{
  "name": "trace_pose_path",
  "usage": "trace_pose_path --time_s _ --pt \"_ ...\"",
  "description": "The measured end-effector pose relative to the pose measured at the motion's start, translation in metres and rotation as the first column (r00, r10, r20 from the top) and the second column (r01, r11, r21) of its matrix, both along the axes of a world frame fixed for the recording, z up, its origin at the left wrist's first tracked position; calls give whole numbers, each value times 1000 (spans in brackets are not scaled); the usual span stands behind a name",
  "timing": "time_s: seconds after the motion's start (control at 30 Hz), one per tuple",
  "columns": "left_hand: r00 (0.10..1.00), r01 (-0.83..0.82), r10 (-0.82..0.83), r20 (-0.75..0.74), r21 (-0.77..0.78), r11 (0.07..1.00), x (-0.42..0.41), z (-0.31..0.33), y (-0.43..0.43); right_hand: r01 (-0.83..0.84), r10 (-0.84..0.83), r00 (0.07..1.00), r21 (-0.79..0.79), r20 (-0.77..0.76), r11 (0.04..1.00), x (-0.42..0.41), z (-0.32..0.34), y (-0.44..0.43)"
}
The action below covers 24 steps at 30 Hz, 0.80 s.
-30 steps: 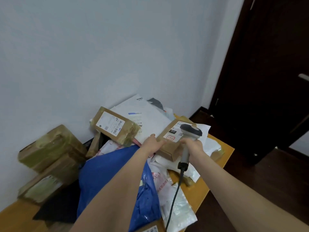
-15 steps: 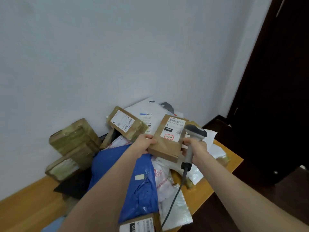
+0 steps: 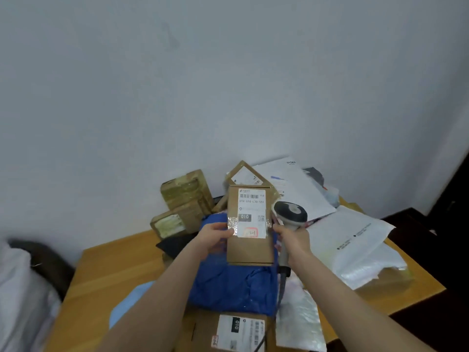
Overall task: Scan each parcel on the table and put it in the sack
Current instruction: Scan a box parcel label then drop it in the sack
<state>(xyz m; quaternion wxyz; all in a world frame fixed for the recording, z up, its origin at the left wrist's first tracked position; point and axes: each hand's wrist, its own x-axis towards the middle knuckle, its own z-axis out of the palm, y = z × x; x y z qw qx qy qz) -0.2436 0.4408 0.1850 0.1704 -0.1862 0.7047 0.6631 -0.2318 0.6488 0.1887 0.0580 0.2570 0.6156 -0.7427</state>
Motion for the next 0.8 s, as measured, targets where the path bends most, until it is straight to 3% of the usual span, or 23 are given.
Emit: trace_pose_path --time_s 0.07,0.2,0.3,0.8 --pt "997 -79 79 4 37 996 11 -8 -9 -52 52 998 15 -45 999 7 3 -16" --pt "988 -153 152 -25 -73 985 25 -19 -22 -199 208 974 98 -89 975 19 7 -48" --pt "984 -176 174 -43 -59 983 27 -28 -32 -261 274 959 144 -76 954 24 5 -64" --pt "972 -233 227 -53 -149 961 29 -41 -55 -323 343 938 235 -50 917 39 18 -87"
